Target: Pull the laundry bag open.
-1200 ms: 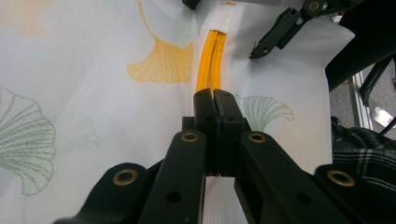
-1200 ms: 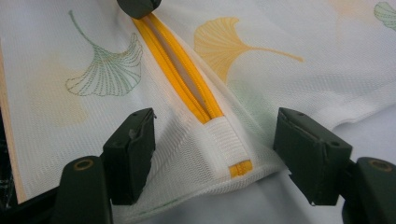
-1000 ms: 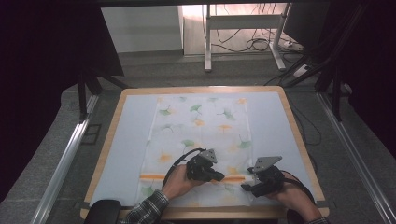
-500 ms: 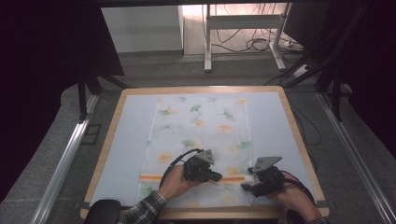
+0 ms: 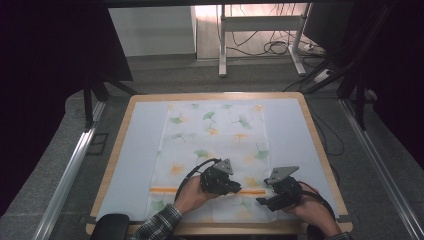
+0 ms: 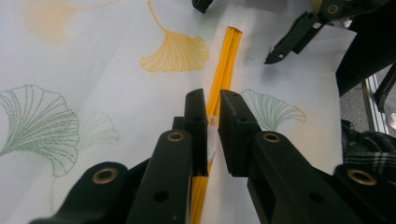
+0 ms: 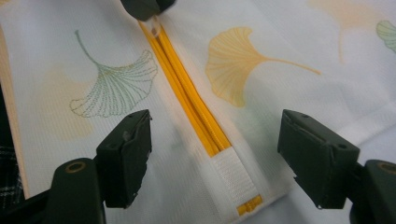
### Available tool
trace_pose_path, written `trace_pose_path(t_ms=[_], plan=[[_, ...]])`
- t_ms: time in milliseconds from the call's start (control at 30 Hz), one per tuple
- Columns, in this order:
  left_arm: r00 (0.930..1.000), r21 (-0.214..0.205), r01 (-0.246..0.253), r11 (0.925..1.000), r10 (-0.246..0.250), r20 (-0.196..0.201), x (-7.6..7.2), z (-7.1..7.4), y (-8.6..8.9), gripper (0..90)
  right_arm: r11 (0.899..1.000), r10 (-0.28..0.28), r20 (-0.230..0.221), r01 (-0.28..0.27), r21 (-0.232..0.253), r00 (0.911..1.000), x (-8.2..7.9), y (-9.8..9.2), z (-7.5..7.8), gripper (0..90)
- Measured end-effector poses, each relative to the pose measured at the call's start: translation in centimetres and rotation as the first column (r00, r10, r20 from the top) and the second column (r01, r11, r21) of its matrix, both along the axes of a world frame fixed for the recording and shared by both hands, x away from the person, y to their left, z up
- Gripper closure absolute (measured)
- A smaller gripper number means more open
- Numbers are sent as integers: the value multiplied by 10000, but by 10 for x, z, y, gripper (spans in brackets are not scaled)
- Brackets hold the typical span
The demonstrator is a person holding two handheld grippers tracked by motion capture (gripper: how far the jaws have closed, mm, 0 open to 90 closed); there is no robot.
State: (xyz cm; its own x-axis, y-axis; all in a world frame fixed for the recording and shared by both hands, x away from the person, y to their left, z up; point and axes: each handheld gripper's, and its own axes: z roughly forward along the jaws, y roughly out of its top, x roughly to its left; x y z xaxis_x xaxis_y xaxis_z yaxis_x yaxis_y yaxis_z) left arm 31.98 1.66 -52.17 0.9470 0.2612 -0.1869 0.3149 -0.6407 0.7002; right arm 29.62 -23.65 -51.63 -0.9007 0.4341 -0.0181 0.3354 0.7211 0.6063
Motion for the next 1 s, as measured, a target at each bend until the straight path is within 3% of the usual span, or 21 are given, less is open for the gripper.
trace_pose_path(t_ms=[200,300,367,433,500,633,767,900,1000], plan=[[9998,37,62,10000,-62,-186,0,-2,0,849,9999,144,-94,-144,-18,9999,1,0,-2,240],[9992,-115,294,9995,-297,-254,-2,-1,-2,785,9997,229,-104,-229,8,9997,0,1,-2,240],[9991,74,389,9992,-388,-159,-5,-1,-5,720,9996,286,-113,-286,16,9995,-1,2,-3,232],[9989,436,438,9981,-444,126,-8,-3,-8,662,9995,323,-67,-323,-38,9995,-2,3,-3,228],[9967,909,506,9946,-560,583,-10,-4,-9,661,9994,344,-58,-344,-49,9994,-2,3,-3,228],[9914,1365,314,9901,-482,1215,-14,-2,-6,833,9994,342,-39,-342,-79,9994,-3,2,-3,228],[9951,1196,332,9923,-440,887,-11,-1,-4,845,9994,346,21,-346,-65,9994,-2,2,-4,228],[9995,601,42,9982,-60,297,-5,0,1,847,9995,324,30,-324,-55,9995,-2,2,-4,228],[9999,594,-14,9982,5,165,-3,-1,0,846,9995,326,32,-326,-58,9995,-2,2,-4,228]])
